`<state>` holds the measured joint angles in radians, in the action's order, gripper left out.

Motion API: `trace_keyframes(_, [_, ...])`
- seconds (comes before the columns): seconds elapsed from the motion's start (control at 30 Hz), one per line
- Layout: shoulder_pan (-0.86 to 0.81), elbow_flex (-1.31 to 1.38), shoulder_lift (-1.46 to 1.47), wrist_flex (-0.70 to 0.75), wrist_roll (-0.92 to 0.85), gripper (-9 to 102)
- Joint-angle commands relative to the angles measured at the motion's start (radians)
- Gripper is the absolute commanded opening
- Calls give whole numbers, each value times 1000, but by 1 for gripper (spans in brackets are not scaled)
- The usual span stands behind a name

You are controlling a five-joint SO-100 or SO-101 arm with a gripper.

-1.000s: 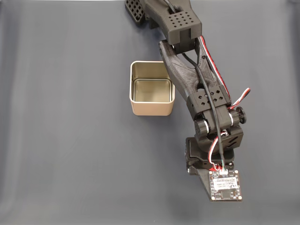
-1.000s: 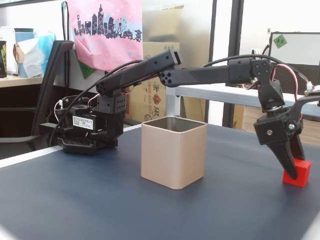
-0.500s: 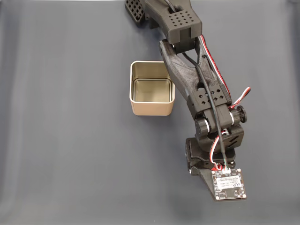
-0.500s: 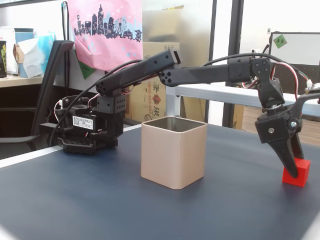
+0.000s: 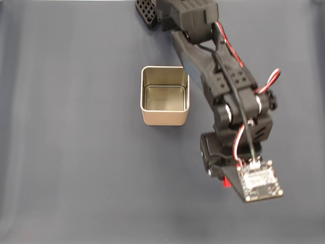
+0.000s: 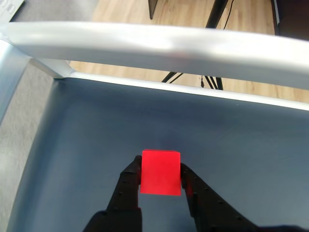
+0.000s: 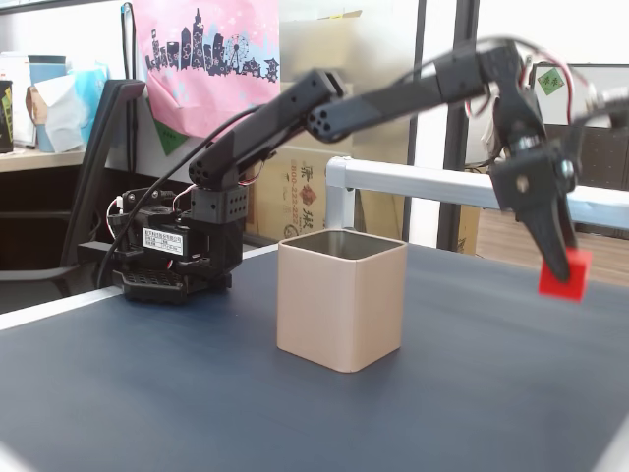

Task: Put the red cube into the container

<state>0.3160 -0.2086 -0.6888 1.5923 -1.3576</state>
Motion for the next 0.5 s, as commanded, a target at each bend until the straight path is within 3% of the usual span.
trace_keyframes(0.0, [-12,37,-163,61,-26,1])
trace_keyframes(0.47, [-141,-653,-808,-12,-121,0])
